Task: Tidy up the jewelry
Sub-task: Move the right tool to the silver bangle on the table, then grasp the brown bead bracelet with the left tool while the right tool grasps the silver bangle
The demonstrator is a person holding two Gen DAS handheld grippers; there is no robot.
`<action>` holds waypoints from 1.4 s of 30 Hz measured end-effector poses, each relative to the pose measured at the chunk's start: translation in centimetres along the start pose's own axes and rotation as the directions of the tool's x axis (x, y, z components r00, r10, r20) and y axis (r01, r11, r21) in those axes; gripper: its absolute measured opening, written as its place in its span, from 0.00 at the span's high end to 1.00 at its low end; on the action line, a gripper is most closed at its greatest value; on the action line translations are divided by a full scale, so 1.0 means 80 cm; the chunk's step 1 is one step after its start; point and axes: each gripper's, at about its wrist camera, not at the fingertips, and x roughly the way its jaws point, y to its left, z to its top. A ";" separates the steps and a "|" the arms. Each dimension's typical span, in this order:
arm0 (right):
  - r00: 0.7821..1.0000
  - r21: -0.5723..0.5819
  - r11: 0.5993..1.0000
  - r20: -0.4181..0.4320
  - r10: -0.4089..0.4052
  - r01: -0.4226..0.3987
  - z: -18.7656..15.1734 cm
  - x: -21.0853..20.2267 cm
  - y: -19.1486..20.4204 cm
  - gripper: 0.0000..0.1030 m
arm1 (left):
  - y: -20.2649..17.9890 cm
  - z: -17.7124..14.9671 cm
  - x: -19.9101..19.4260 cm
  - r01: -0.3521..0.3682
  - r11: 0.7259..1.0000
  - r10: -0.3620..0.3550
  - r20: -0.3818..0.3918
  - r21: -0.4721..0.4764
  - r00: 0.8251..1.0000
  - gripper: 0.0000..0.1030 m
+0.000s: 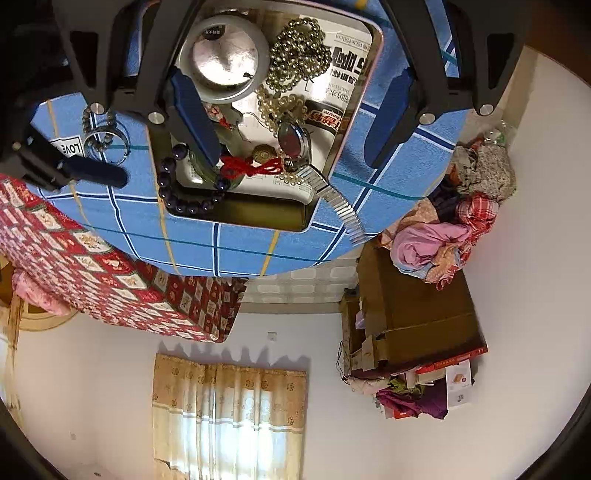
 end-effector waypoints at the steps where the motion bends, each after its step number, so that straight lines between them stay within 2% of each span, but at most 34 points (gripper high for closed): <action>1: 1.000 0.002 1.000 -0.002 -0.016 0.016 -0.003 -0.003 -0.007 0.30 | -0.003 -0.001 -0.001 -0.004 1.000 0.004 0.000 0.004 1.000 0.22; 2: 0.999 0.009 0.999 -0.006 -0.040 0.040 -0.007 -0.007 -0.016 0.29 | -0.007 -0.002 -0.002 -0.018 1.000 0.018 -0.002 0.011 1.000 0.22; 4: 0.997 0.040 0.996 -0.016 -0.077 0.077 -0.015 -0.014 -0.039 0.20 | -0.013 -0.005 -0.001 -0.043 0.999 0.043 -0.007 0.023 0.999 0.22; 7: 0.990 0.097 0.986 -0.048 -0.133 0.138 -0.028 -0.019 -0.075 0.18 | -0.020 -0.008 0.007 -0.059 0.998 0.060 -0.026 0.024 0.998 0.22; 10: 0.983 0.143 0.975 -0.099 -0.157 0.170 -0.036 -0.014 -0.103 0.14 | -0.027 -0.011 0.014 -0.051 0.999 0.051 -0.049 0.010 0.997 0.22; 16: 0.981 0.154 0.976 -0.140 -0.130 0.152 -0.036 0.003 -0.108 0.13 | -0.040 -0.011 0.023 -0.069 0.997 0.071 -0.079 0.021 0.994 0.22; 31: 0.971 0.127 0.985 -0.222 -0.083 0.113 -0.051 0.032 -0.101 0.13 | -0.043 -0.007 0.019 -0.061 0.998 0.061 -0.080 0.006 0.995 0.22; 33: 0.972 0.138 0.984 -0.219 -0.083 0.115 -0.050 0.032 -0.102 0.14 | -0.045 -0.009 0.020 -0.057 0.998 0.058 -0.085 0.009 0.995 0.22; 36: 0.972 0.150 0.981 -0.217 -0.090 0.124 -0.050 0.031 -0.105 0.25 | -0.049 -0.011 0.020 -0.052 0.999 0.053 -0.090 0.012 0.995 0.22; 39: 0.975 0.158 0.981 -0.209 -0.080 0.115 -0.050 0.028 -0.106 0.25 | -0.054 -0.011 0.020 -0.047 0.999 0.048 -0.089 0.015 0.995 0.22; 42: 0.983 0.169 0.978 -0.151 -0.100 0.125 -0.048 0.010 -0.106 0.25 | -0.062 -0.007 0.015 -0.040 0.999 0.041 -0.078 0.021 0.996 0.22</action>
